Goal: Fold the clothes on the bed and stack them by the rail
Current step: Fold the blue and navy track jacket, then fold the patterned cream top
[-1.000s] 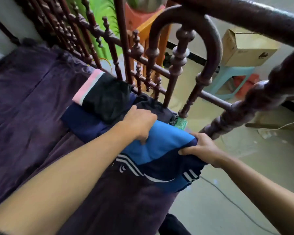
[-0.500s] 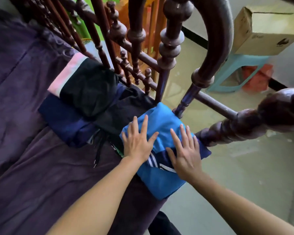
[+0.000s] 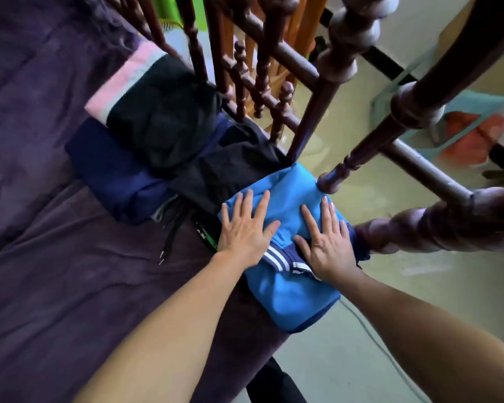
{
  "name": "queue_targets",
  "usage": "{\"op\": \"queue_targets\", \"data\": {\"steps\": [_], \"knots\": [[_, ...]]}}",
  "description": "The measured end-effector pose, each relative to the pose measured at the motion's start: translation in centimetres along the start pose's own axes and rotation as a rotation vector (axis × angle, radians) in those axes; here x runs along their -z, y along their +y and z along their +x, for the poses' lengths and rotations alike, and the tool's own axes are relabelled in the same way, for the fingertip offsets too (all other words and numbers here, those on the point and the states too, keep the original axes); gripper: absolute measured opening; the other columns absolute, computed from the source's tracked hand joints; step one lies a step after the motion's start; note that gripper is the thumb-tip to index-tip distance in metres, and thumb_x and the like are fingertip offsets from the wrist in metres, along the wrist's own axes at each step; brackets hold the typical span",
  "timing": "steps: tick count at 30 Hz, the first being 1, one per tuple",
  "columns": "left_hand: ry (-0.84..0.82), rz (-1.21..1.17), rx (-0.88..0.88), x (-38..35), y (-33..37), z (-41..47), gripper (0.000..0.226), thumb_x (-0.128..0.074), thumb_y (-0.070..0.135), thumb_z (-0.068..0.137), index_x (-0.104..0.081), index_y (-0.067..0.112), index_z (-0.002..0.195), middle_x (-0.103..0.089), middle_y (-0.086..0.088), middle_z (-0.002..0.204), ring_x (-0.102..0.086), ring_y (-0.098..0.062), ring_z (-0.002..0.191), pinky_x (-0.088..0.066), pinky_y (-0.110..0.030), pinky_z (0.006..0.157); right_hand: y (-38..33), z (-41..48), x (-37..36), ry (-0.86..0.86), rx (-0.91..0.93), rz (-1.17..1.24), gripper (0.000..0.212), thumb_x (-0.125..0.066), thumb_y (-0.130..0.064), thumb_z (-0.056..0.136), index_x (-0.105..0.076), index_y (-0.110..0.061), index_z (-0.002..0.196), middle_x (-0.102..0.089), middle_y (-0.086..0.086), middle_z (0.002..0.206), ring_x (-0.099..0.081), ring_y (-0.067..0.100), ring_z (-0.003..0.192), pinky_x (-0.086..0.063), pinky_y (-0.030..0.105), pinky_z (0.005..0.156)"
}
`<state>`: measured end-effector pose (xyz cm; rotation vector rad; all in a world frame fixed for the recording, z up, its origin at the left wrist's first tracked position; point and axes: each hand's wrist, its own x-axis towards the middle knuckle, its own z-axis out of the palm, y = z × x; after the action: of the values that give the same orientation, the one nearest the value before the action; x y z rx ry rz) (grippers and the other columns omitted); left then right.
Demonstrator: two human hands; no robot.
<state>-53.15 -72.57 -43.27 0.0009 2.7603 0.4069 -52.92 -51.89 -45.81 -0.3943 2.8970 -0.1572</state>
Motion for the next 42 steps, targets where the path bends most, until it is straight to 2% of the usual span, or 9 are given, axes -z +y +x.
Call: {"op": "queue_targets", "data": {"steps": [4,8,11,15,20,24,27,33,42], "knots": [[0.108,-0.085,0.028,3.8,-1.7,-4.7,0.064,-0.034,0.05,0.097,-0.01,0.028,0.152,-0.013,-0.009,0.158,-0.015,-0.025,0.144,-0.015,-0.042,0.116,-1.2,-0.9,4.4,-0.029,-0.035,-0.064,0.066,-0.032,-0.057,0.096,-0.015,-0.027,0.153,-0.012,0.019,0.158,-0.017,0.034,0.145,-0.026,0.046,0.109],[0.158,-0.123,0.132,6.8,-5.1,-11.7,0.056,-0.041,0.042,0.096,-0.028,0.023,0.148,-0.024,-0.008,0.154,-0.031,-0.028,0.135,-0.029,-0.041,0.106,-4.7,-2.6,8.8,0.022,-0.01,-0.101,0.058,-0.05,-0.032,0.093,-0.033,-0.021,0.147,-0.019,0.017,0.157,-0.02,0.033,0.144,-0.026,0.047,0.111],[0.17,-0.156,0.224,8.2,-8.5,-18.3,0.048,-0.043,0.038,0.097,-0.041,0.018,0.141,-0.038,-0.006,0.144,-0.042,-0.028,0.125,-0.037,-0.041,0.1,-9.9,-4.5,11.4,0.078,0.105,-0.062,0.05,-0.056,-0.021,0.09,-0.047,-0.016,0.139,-0.033,0.017,0.151,-0.03,0.034,0.14,-0.031,0.049,0.105],[0.156,-0.172,0.401,8.3,-13.5,-30.3,0.036,-0.043,0.035,0.097,-0.052,0.02,0.128,-0.05,-0.002,0.129,-0.052,-0.025,0.115,-0.043,-0.038,0.09,-19.8,-9.7,12.4,0.126,0.353,0.005,0.037,-0.059,-0.028,0.09,-0.061,-0.013,0.124,-0.056,0.012,0.132,-0.051,0.033,0.123,-0.043,0.045,0.093],[0.175,-0.154,0.628,6.3,-19.0,-48.4,0.027,-0.045,0.033,0.096,-0.058,0.02,0.116,-0.061,-0.003,0.115,-0.058,-0.026,0.106,-0.049,-0.036,0.08,-32.6,-19.2,10.2,0.038,0.58,-0.01,0.034,-0.043,-0.04,0.096,-0.057,-0.019,0.119,-0.06,0.002,0.118,-0.055,0.026,0.111,-0.043,0.038,0.086],[0.2,-0.151,0.819,4.6,-22.4,-62.2,0.024,-0.047,0.033,0.094,-0.061,0.021,0.11,-0.065,-0.003,0.114,-0.059,-0.025,0.108,-0.048,-0.035,0.082,-41.7,-26.7,8.2,-0.051,0.734,-0.003,0.031,-0.043,-0.039,0.096,-0.055,-0.015,0.111,-0.061,0.004,0.114,-0.056,0.027,0.11,-0.043,0.037,0.083],[0.233,-0.186,0.956,3.6,-24.9,-70.3,0.023,-0.048,0.032,0.093,-0.061,0.022,0.11,-0.066,-0.003,0.113,-0.06,-0.025,0.108,-0.048,-0.034,0.082,-47.8,-31.2,7.0,-0.102,0.857,-0.005,0.031,-0.043,-0.041,0.096,-0.053,-0.018,0.113,-0.061,0.002,0.116,-0.057,0.026,0.11,-0.045,0.035,0.079],[0.298,-0.259,1.121,2.0,-30.0,-80.2,0.019,-0.051,0.031,0.091,-0.063,0.021,0.101,-0.069,-0.002,0.104,-0.063,-0.026,0.101,-0.048,-0.033,0.077,-58.5,-36.0,4.4,-0.144,1.009,-0.038,0.031,-0.043,-0.042,0.096,-0.053,-0.018,0.113,-0.061,0.0,0.116,-0.059,0.027,0.106,-0.045,0.035,0.072],[0.273,-0.386,1.24,1.0,-42.7,-89.4,0.025,-0.052,0.034,0.091,-0.061,0.021,0.111,-0.067,0.001,0.111,-0.061,-0.021,0.105,-0.047,-0.031,0.085,-75.8,-39.3,-2.4,-0.326,1.057,-0.05,0.038,-0.044,-0.044,0.095,-0.051,-0.024,0.126,-0.059,0.0,0.125,-0.059,0.026,0.11,-0.049,0.035,0.081]]}}
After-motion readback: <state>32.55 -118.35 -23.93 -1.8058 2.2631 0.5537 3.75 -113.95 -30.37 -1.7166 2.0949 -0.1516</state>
